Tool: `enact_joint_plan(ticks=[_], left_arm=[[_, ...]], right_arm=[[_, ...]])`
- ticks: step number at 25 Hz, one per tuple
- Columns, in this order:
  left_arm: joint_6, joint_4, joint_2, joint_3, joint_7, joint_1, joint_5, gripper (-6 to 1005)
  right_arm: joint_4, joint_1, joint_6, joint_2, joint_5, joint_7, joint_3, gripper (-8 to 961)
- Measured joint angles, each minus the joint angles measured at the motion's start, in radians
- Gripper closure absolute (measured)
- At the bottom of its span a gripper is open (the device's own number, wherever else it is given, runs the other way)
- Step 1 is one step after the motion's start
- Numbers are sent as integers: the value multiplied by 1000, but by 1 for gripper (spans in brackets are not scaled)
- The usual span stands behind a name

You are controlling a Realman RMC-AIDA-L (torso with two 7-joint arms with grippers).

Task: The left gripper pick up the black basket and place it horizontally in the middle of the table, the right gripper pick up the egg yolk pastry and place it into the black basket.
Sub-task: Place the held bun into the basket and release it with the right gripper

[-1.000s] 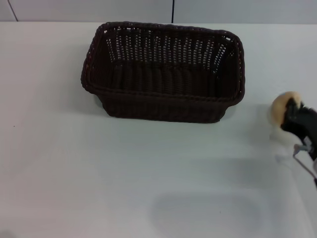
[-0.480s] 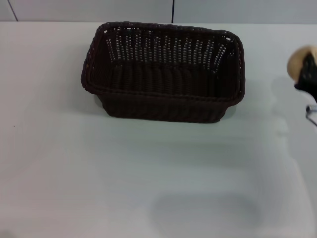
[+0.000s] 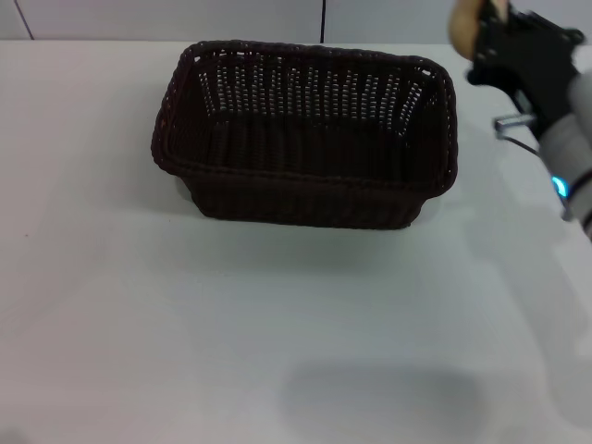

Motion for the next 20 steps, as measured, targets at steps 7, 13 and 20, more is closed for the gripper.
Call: enact_joint_plan(ticks=[7,13,20], left_arm=[[0,0,-2,4,-2,0,-1,623],[-4,3,-2,8,-10,1,-4,623],[-15,4,-2,8,-12,3,-8,624]], right_arm=[[-69,147,53,3,0,6,-28,885],[-111,222,67,5,5,66,-80,879],[-134,241,102,5,6,109,-96,831]])
